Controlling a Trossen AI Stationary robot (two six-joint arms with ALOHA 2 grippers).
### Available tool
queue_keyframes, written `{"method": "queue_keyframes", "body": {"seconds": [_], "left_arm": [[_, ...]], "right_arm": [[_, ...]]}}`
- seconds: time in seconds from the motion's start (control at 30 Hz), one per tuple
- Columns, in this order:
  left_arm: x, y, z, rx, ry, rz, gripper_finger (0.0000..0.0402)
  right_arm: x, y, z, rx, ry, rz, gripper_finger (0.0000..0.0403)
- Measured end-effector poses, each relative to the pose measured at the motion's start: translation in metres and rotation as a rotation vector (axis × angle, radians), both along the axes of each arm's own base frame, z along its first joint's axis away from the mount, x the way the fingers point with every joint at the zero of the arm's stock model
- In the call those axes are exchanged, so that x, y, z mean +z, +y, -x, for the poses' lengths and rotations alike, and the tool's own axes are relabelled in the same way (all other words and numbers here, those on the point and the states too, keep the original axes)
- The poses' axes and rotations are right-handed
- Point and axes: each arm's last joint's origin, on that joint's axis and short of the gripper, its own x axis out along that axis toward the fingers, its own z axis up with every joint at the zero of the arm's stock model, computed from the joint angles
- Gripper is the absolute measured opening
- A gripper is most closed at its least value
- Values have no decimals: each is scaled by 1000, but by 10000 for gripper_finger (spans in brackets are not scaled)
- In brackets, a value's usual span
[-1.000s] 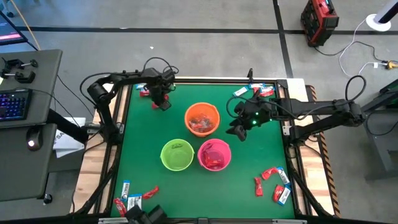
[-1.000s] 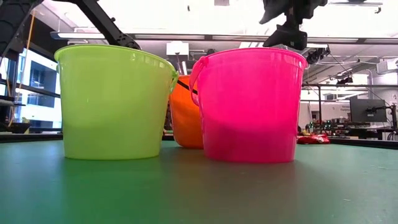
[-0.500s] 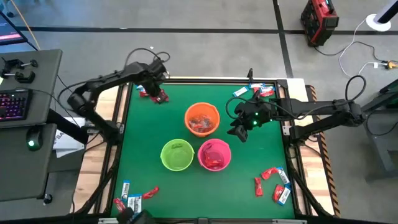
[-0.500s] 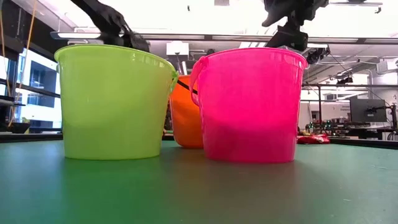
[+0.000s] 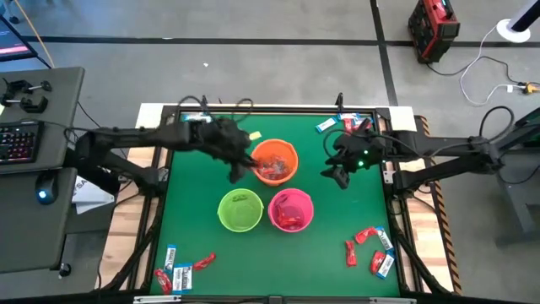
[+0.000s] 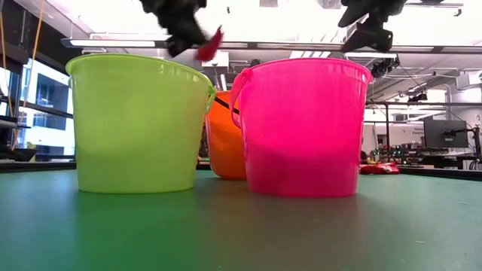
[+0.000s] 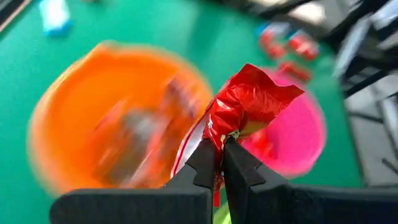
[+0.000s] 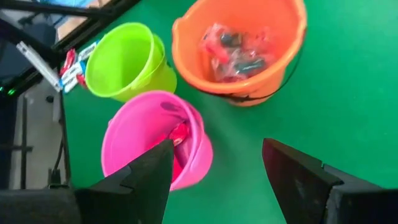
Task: Sort candy by brand, put in halloween buckets
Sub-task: Put the red chocolate bar into the pink bucket
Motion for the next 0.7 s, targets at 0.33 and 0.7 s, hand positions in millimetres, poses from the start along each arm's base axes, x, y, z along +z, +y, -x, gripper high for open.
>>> {"method": "queue_keyframes", "body": {"seconds": [0.33, 0.7], "left_arm": [[-46, -44, -70, -270, -160, -2, 0], [-76, -79, -107, -343, -77, 27, 65]], "right_arm": [[1, 0, 7, 10, 16, 9, 238], [-2, 1, 11, 35, 62, -2, 238]]}}
